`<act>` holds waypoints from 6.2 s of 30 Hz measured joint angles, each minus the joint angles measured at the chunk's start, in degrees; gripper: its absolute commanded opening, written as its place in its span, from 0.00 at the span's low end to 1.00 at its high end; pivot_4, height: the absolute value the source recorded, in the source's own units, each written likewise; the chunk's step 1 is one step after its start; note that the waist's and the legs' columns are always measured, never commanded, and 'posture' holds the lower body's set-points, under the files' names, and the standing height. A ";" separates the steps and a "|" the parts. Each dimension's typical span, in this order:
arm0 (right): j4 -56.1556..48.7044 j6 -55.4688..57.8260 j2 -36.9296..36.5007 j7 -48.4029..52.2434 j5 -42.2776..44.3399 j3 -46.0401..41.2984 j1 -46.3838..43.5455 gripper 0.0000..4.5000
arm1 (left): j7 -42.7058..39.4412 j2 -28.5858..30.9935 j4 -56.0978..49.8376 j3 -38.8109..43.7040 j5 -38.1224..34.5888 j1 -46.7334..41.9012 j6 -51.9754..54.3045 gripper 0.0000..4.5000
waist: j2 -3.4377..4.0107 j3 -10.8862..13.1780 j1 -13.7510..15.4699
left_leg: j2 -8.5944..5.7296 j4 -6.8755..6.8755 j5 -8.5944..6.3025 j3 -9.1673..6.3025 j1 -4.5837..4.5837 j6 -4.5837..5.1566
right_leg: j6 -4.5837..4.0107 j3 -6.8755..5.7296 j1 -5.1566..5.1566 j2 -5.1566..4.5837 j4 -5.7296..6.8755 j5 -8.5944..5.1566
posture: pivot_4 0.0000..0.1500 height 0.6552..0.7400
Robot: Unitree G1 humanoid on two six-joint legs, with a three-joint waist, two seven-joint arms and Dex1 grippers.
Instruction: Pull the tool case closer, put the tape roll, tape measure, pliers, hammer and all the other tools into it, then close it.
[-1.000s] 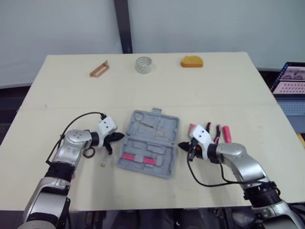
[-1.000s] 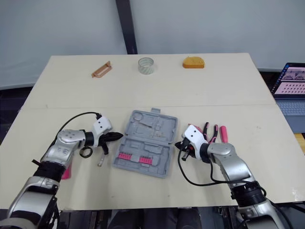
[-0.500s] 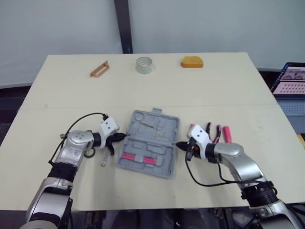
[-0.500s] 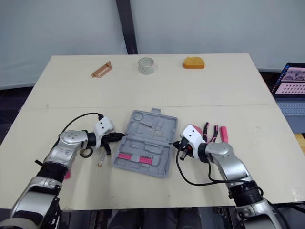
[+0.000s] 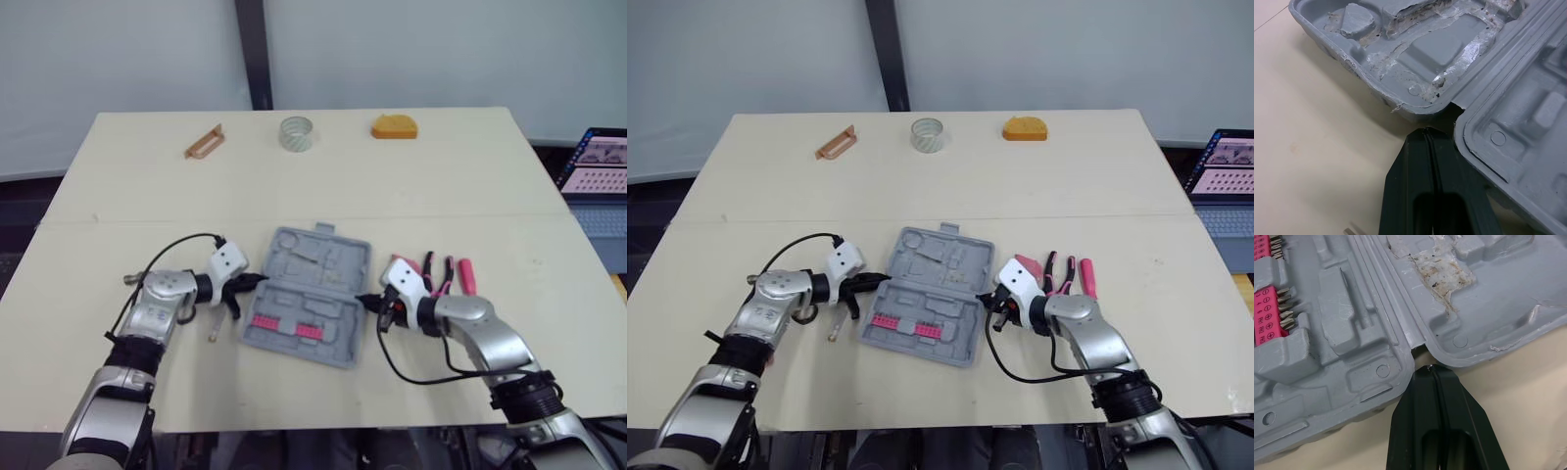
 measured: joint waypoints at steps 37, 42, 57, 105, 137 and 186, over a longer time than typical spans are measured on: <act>-3.17 -1.38 -3.55 9.22 2.27 0.14 5.99 0.01 | -4.42 5.99 -27.81 -0.14 -2.32 20.46 10.67 0.00 | 0.00 -0.02 -0.01 | 0.02 -0.07 -0.01 0.03 0.13 0.01 | 0.00 0.05 0.06 0.00 -0.02 0.00 | 1.00 1.00; -5.80 0.14 -4.49 10.05 3.20 0.20 8.28 0.01 | -4.40 7.08 -32.36 0.09 -3.26 24.61 12.36 0.00 | 0.01 -0.04 0.00 | 0.03 -0.08 -0.02 0.05 0.16 0.03 | 0.00 0.08 0.07 0.00 -0.03 0.00 | 1.00 1.00; -9.84 2.74 -6.12 11.82 3.89 1.26 11.11 0.01 | -4.38 9.52 -39.47 0.14 -4.57 31.24 14.86 0.00 | 0.03 -0.06 0.09 | 0.03 -0.09 -0.06 0.08 0.19 0.02 | 0.00 0.12 0.08 0.00 -0.05 0.00 | 1.00 1.00; -14.17 5.08 -9.61 13.73 6.19 3.36 14.74 0.01 | -4.42 13.27 -45.77 -0.12 -6.87 37.60 17.77 0.00 | 0.03 -0.07 0.17 | 0.04 -0.10 -0.10 0.09 0.19 0.01 | 0.00 0.13 0.08 0.02 -0.11 0.00 | 1.00 1.00; -13.44 3.66 -11.51 13.77 6.38 3.21 15.09 0.01 | -4.75 14.41 -44.95 1.33 -8.00 38.81 17.37 0.00 | 0.03 -0.07 0.16 | 0.06 -0.10 -0.11 0.09 0.18 0.01 | 0.00 0.13 0.08 0.03 -0.13 0.00 | 1.00 1.00; 34.04 -13.42 -26.62 19.12 12.44 -33.26 11.91 0.99 | -1.80 21.04 -8.37 48.91 -20.00 46.18 9.76 1.00 | -0.10 0.05 -0.20 | 0.13 -0.14 -0.19 0.31 0.16 0.04 | 0.00 0.23 0.01 0.07 -0.24 0.00 | 1.00 1.00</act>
